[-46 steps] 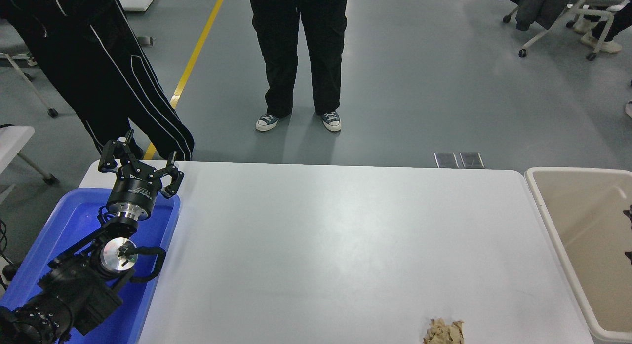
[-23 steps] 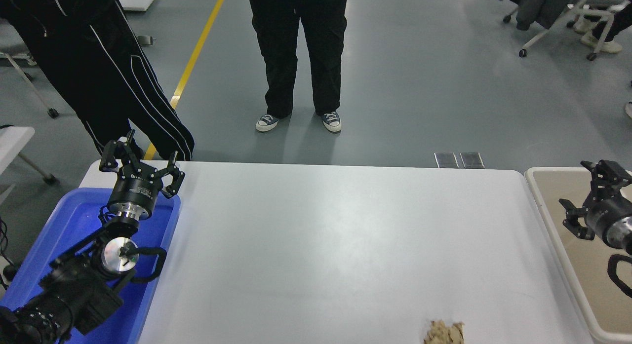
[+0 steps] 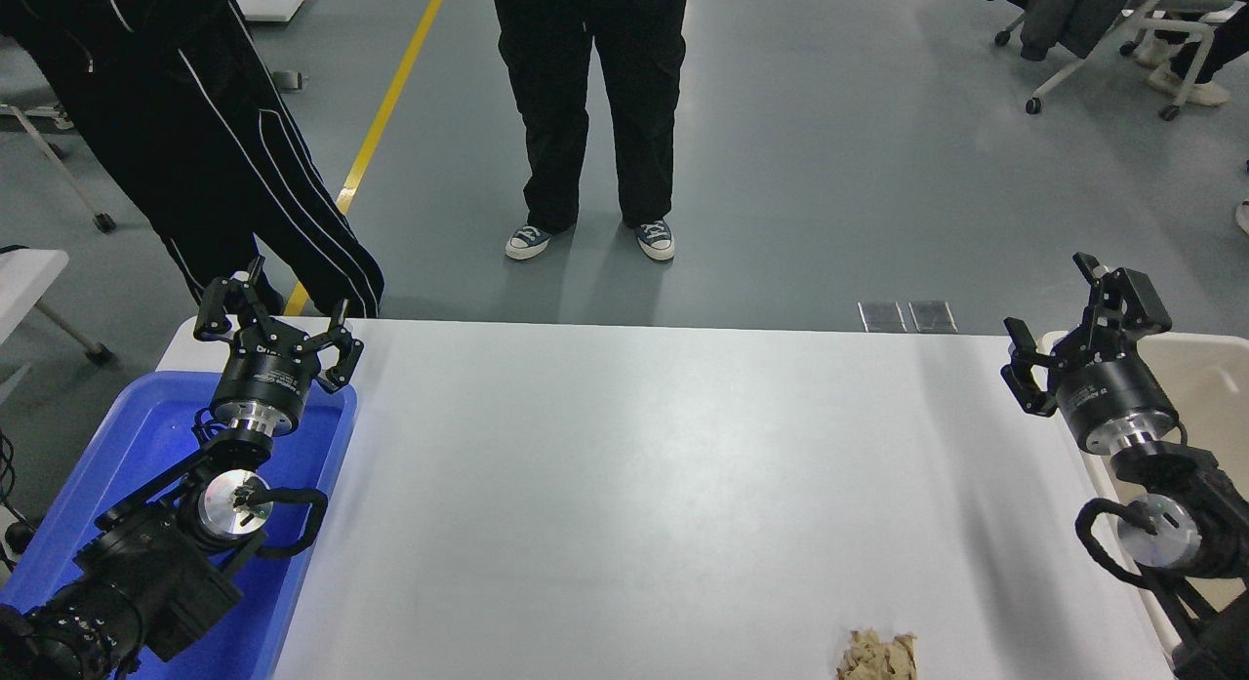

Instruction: Dispose of the paper cup in the dustbin

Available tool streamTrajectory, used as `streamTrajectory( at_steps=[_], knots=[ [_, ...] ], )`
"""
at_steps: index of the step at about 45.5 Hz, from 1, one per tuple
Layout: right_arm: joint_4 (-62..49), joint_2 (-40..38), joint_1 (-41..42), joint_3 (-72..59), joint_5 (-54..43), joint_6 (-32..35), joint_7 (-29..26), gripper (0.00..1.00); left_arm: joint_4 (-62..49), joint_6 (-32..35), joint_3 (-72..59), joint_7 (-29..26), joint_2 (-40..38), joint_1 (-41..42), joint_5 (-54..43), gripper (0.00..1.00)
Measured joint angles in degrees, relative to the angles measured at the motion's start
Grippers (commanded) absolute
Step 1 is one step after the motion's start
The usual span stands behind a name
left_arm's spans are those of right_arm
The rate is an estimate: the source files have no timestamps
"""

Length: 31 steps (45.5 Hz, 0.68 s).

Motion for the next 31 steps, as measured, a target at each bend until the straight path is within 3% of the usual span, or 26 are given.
streamTrajectory(
  at_steps=[31],
  knots=[
    [-3.1,6.1,0.9,1.9,-0.3,-0.2,3.7,0.99,0.0,0.0,0.0,0.0,0.0,0.0,0.0,1.0]
  ],
)
